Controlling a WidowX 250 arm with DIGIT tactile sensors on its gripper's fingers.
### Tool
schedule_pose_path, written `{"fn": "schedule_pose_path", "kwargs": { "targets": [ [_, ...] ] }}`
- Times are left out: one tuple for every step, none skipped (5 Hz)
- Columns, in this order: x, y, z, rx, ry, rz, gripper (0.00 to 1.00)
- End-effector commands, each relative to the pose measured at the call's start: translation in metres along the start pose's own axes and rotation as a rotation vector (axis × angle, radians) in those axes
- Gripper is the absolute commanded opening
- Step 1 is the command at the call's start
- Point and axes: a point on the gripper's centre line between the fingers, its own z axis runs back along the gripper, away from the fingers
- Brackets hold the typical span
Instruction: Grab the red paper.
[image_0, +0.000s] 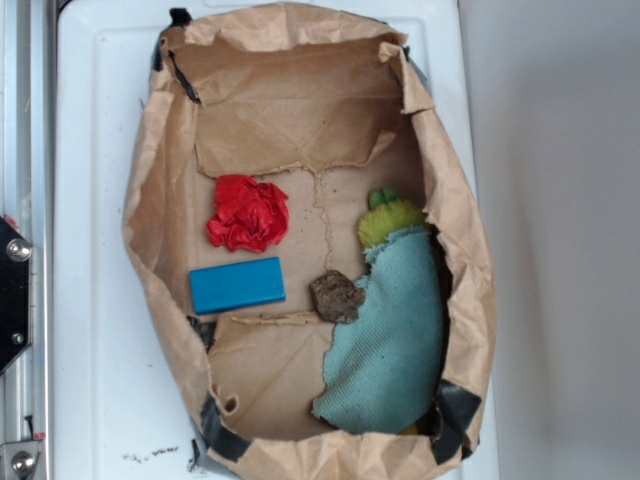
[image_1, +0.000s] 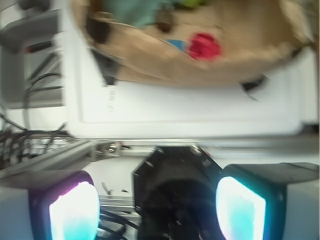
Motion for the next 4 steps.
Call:
{"fn": "schedule_pose_path", "kwargs": {
  "targets": [
    [0.088, 0.033, -0.032, -0.009, 0.067, -0.011, 1.00],
    [0.109, 0.046, -0.057, 0.028, 0.061, -0.058, 1.00],
    [0.115, 0.051, -0.083, 0.032, 0.010, -0.098, 1.00],
    [0.117, 0.062, -0.101, 0.049, -0.021, -0.047, 1.00]
  ]
}}
